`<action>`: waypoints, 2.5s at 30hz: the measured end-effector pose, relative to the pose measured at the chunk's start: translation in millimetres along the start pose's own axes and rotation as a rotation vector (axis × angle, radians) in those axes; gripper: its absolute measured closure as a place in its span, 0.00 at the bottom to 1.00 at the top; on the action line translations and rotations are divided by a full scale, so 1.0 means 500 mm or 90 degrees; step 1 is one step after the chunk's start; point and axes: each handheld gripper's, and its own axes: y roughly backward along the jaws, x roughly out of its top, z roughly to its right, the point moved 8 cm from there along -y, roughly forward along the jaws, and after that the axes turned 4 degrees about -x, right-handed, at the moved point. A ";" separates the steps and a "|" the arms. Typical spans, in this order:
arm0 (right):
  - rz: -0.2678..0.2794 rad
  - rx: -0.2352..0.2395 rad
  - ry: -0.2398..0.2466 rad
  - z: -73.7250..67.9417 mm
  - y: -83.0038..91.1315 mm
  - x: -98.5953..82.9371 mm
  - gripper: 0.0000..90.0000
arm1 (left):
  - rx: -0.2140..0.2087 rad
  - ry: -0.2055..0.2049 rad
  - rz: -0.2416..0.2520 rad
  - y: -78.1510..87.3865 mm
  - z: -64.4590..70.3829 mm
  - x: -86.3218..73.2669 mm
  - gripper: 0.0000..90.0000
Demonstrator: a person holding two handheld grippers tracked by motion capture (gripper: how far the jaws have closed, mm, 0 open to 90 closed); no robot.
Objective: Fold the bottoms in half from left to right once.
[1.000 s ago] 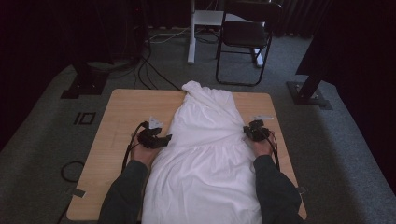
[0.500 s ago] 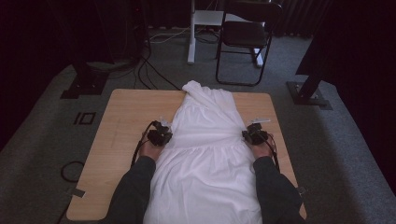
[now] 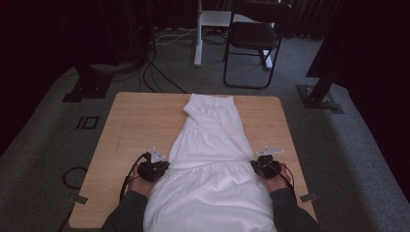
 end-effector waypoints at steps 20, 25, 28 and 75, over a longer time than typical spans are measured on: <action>0.067 0.062 0.069 -0.057 -0.094 0.221 0.62 | 0.005 0.001 0.010 -0.003 0.001 0.001 0.92; 0.017 0.025 0.109 -0.071 -0.158 0.225 0.51 | 0.004 0.001 0.011 -0.003 0.001 0.001 0.92; 0.016 -0.037 0.108 -0.040 -0.163 0.231 0.82 | 0.008 -0.002 0.012 -0.003 0.001 0.001 0.92; 0.041 -0.051 -0.074 0.078 -0.135 0.148 0.92 | -0.030 0.007 -0.024 -0.164 -0.034 0.178 0.85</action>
